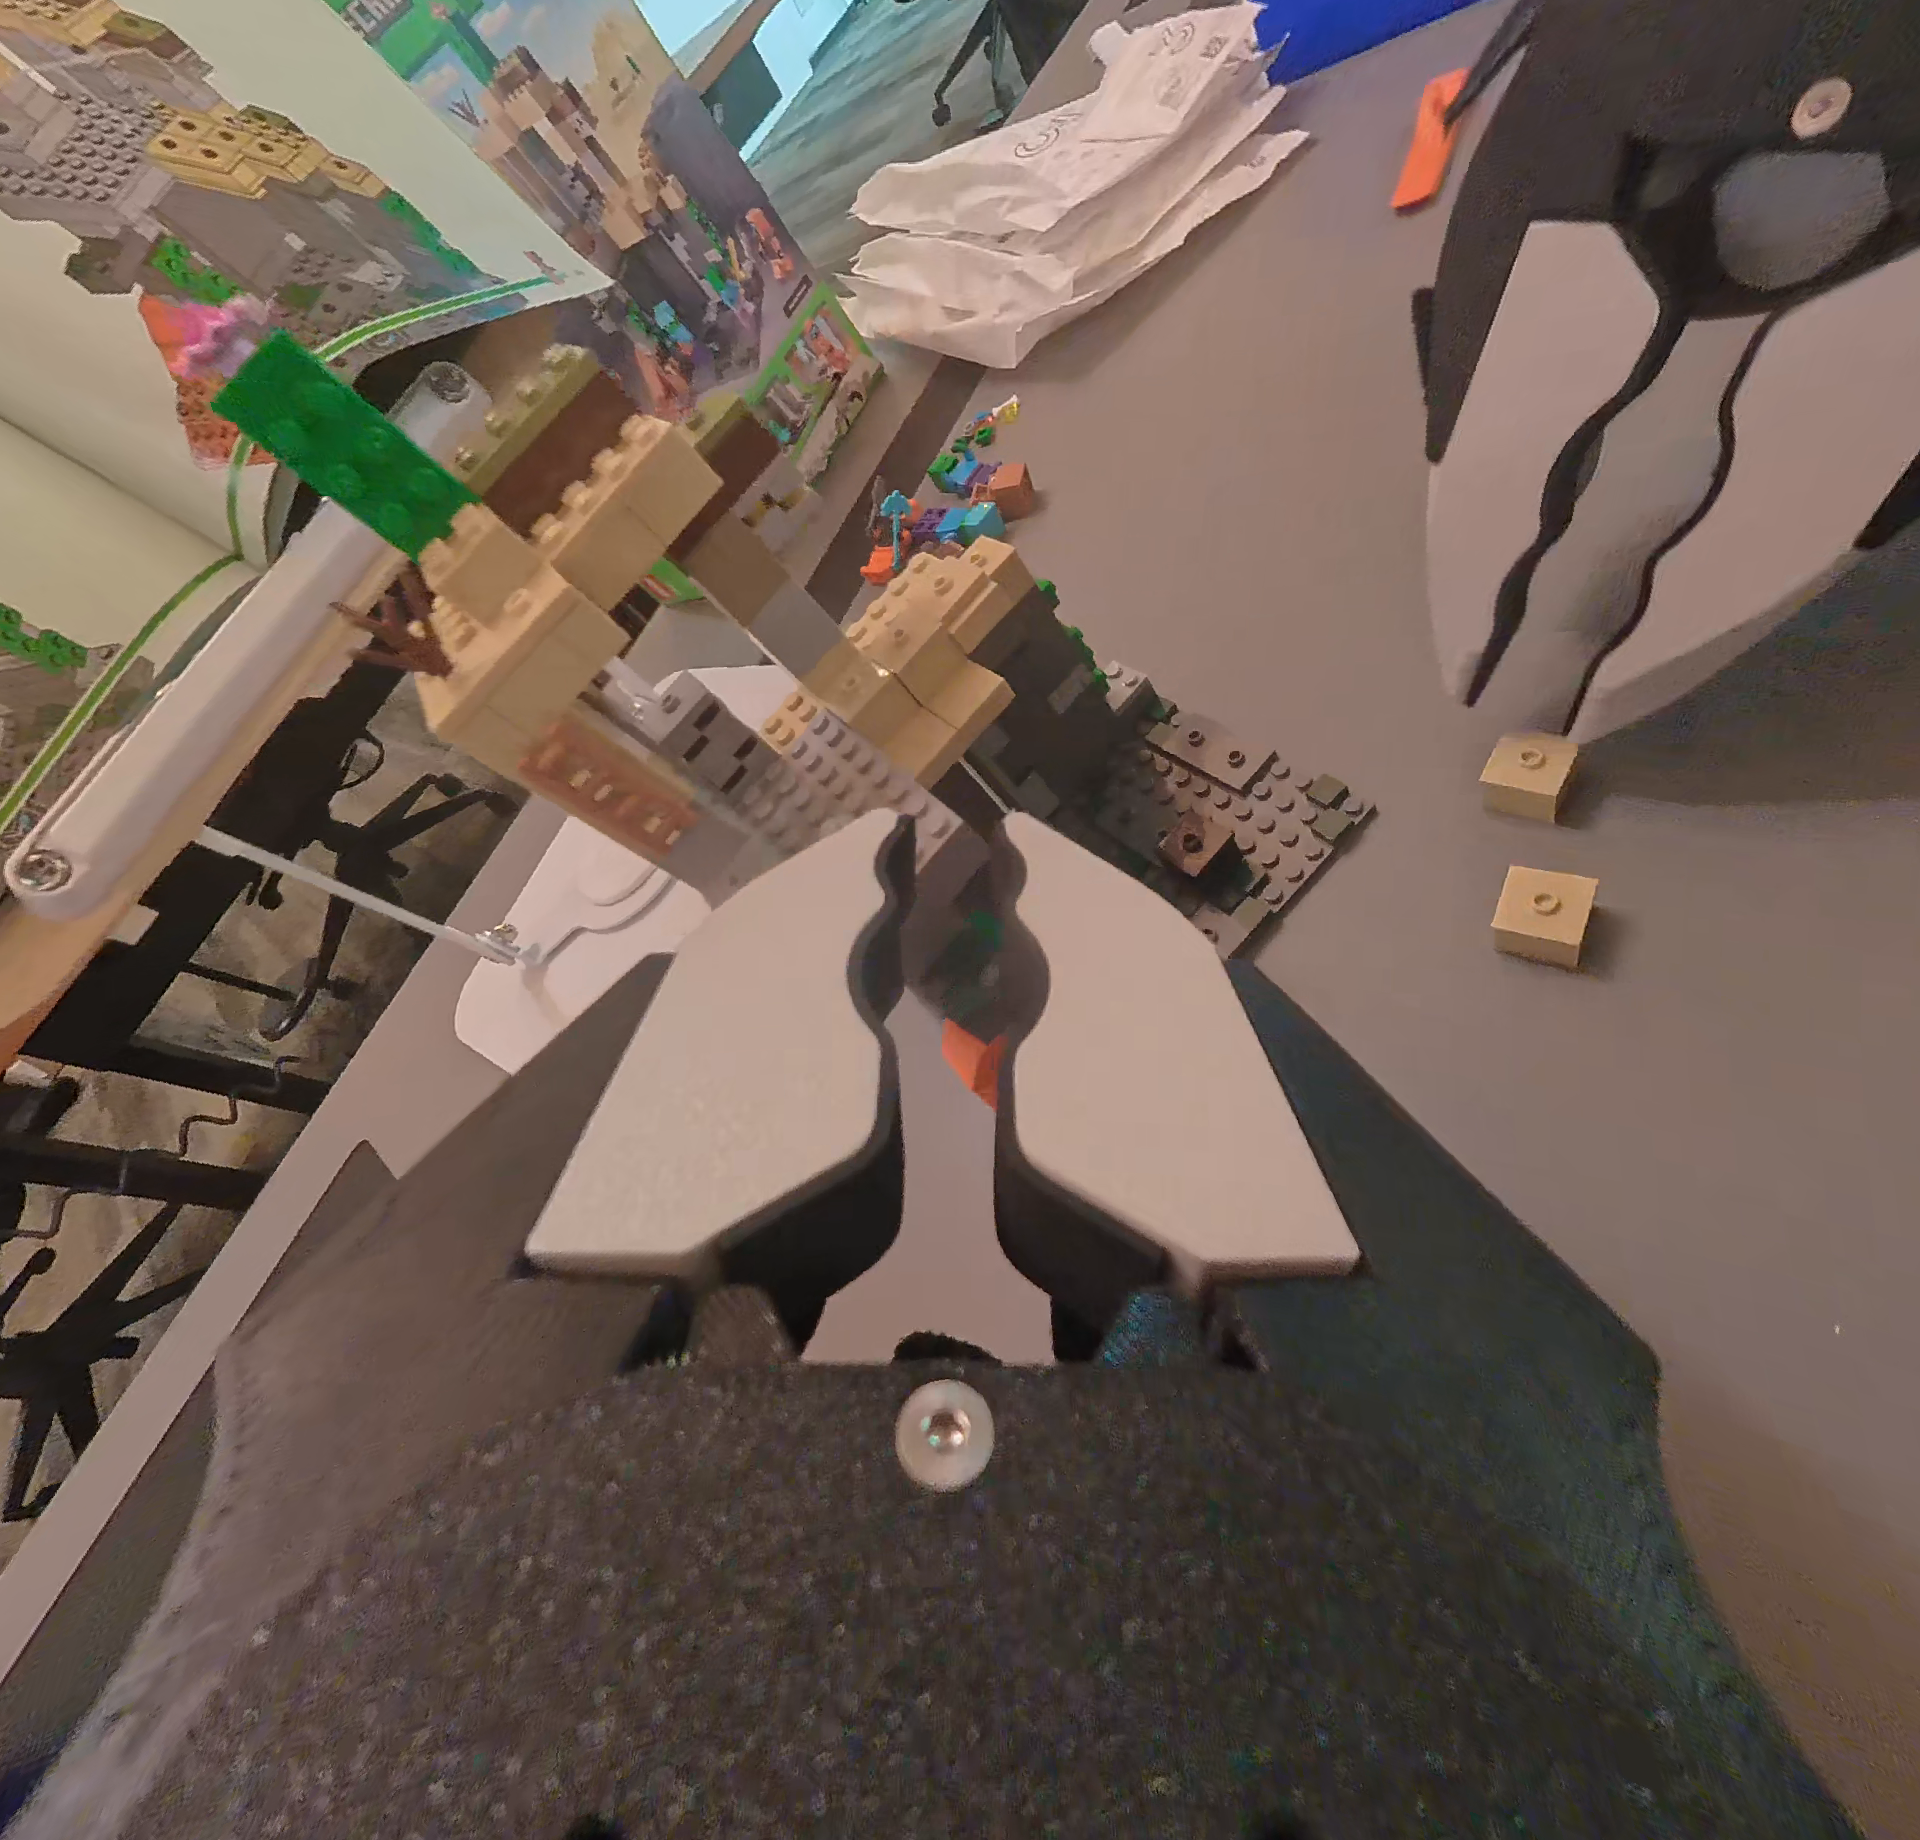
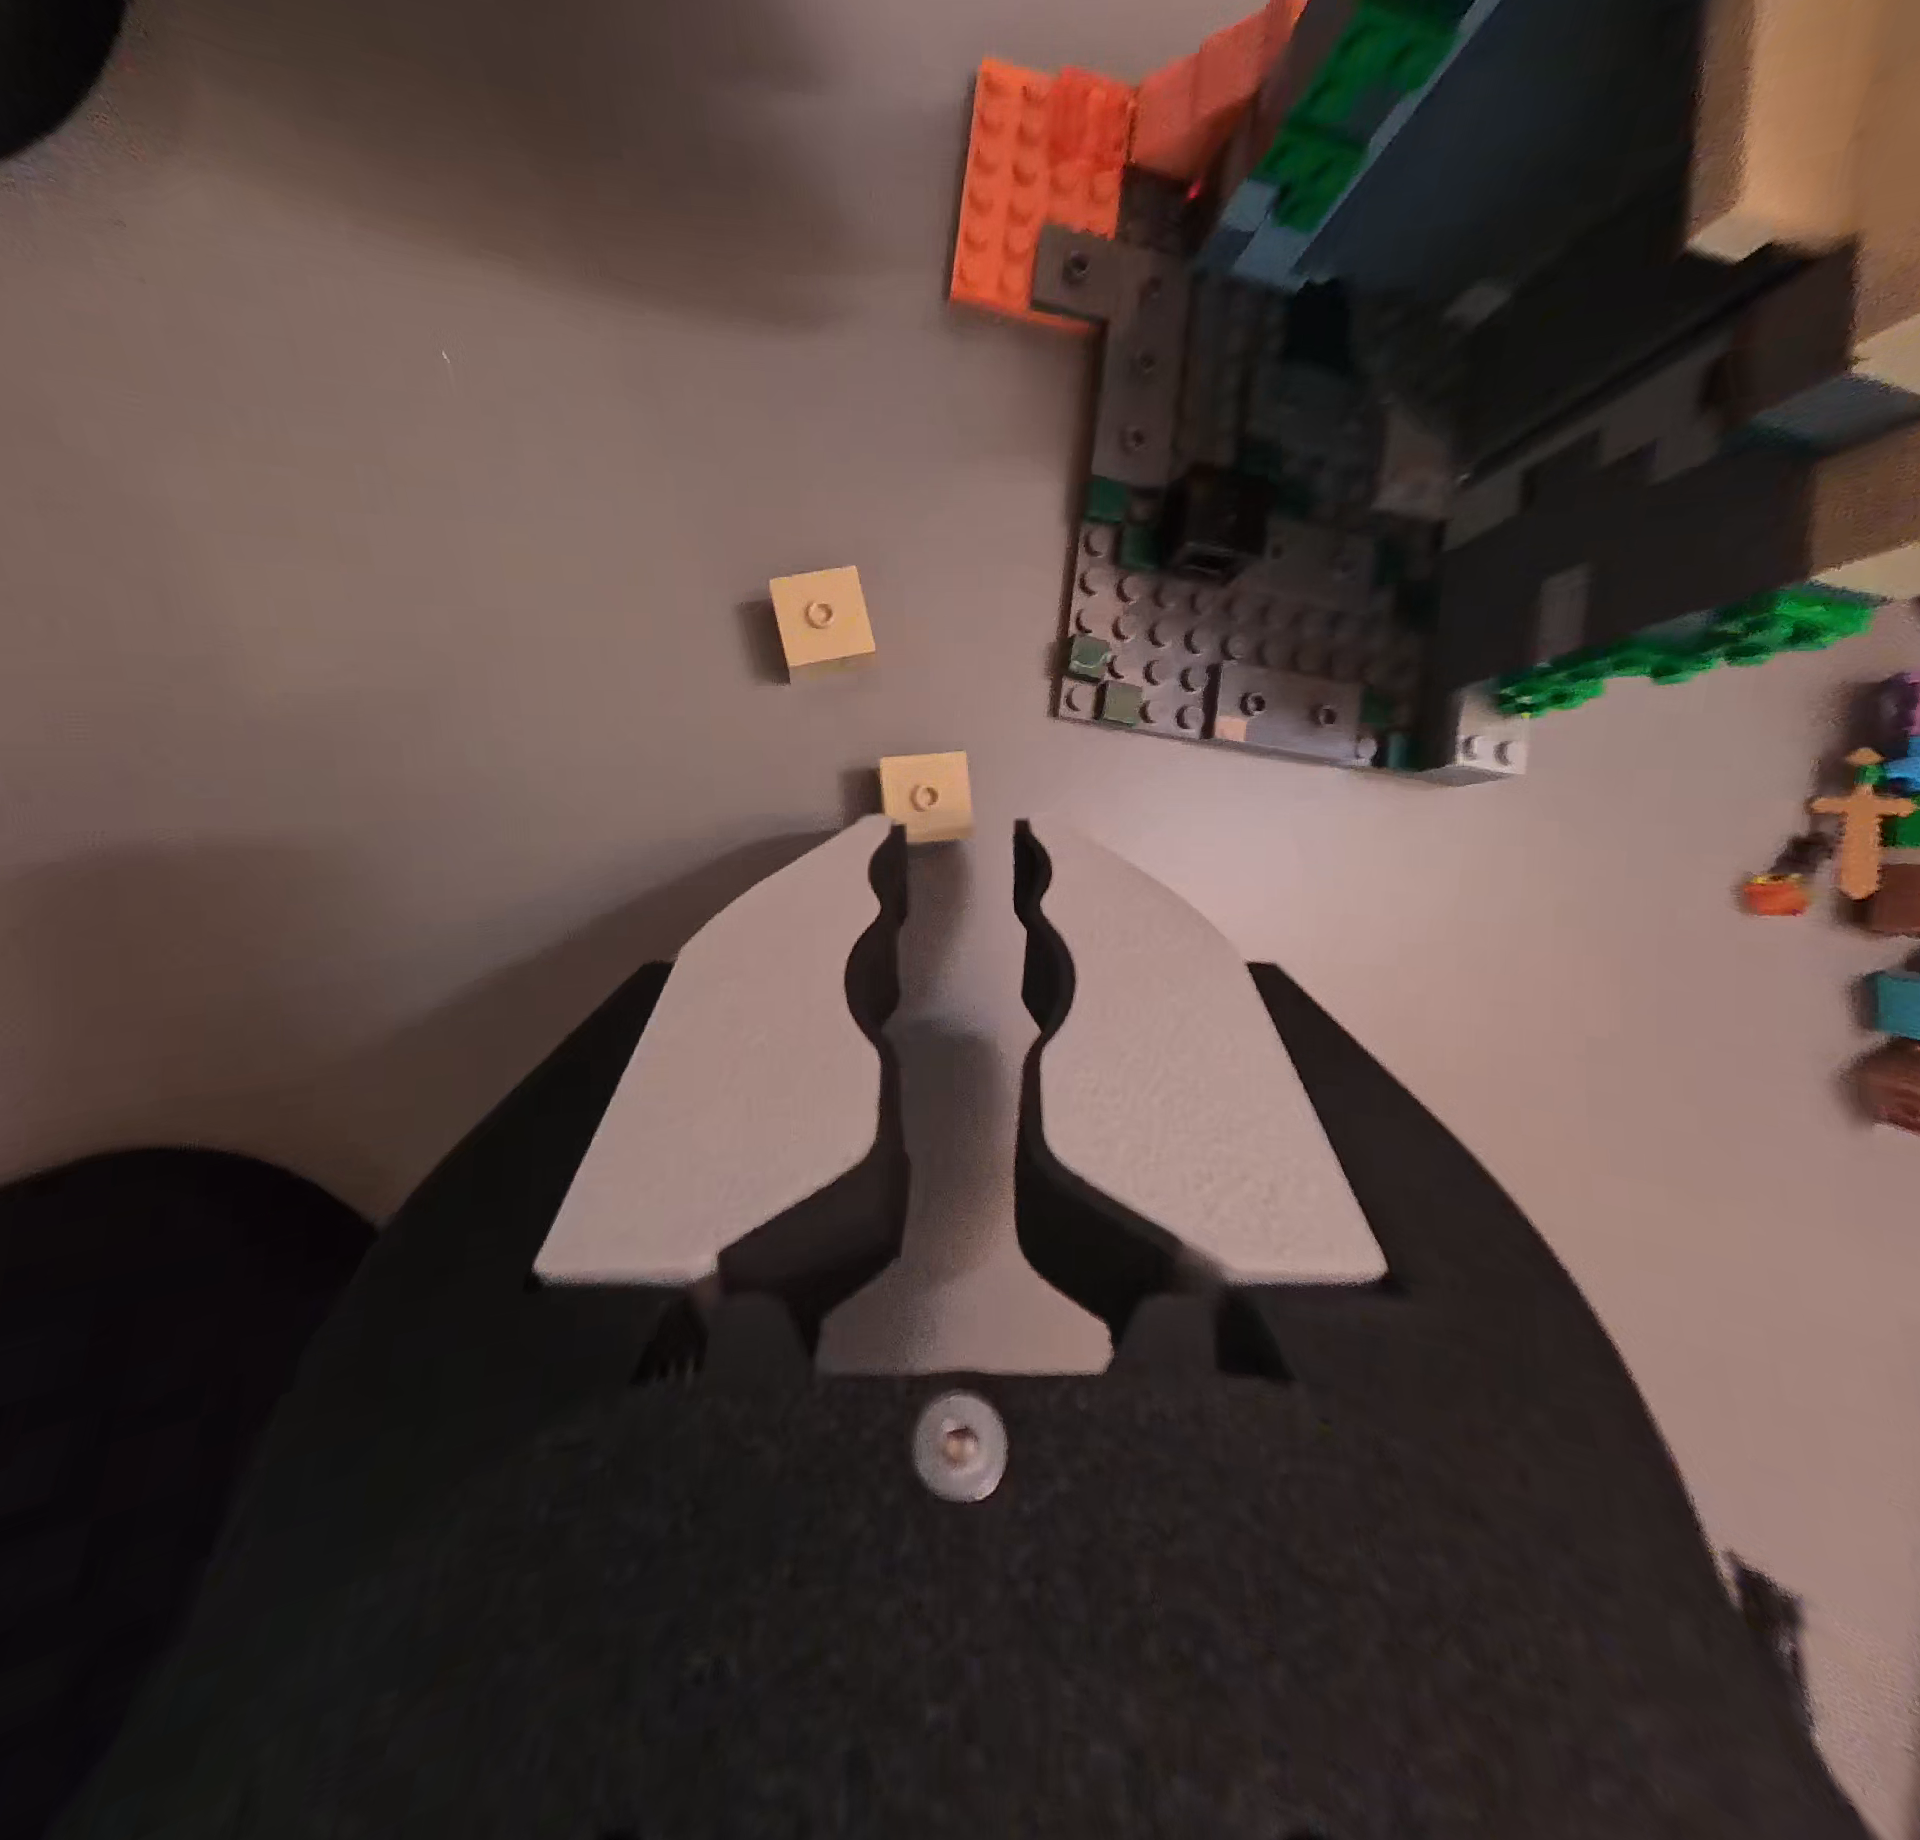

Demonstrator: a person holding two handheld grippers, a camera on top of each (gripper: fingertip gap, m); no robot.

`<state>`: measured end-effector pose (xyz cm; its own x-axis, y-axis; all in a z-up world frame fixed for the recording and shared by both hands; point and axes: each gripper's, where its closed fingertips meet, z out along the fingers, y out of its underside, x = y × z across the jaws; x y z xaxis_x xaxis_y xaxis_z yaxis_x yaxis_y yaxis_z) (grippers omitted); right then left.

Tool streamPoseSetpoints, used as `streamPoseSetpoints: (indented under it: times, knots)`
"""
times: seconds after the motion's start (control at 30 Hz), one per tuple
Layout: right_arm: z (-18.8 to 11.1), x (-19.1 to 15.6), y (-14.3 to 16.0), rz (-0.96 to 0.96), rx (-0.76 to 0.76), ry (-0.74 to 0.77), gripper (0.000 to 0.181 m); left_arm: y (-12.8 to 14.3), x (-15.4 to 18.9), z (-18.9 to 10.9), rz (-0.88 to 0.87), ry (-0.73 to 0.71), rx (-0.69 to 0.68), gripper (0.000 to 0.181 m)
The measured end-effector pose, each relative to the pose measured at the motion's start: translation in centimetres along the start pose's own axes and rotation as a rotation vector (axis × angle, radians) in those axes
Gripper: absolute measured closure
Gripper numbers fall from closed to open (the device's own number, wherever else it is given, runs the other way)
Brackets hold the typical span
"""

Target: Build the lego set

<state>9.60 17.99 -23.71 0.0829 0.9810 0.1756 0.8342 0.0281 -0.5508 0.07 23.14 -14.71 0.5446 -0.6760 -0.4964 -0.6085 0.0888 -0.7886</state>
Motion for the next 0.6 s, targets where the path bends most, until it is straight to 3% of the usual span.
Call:
streamPoseSetpoints:
  times: [0.37, 0.6]
  knots:
    - [0.8, -0.3, -0.6, 0.06, 0.026, -0.047, 0.165, 0.2, 0.4, 0.2, 0.008, 0.018, -0.002, 0.169]
    - [-2.5, 5.7, -7.8, 0.116, 0.224, 0.154, 0.165, 0.3, 0.6, 0.3, 0.003, 0.024, -0.002, 0.169]
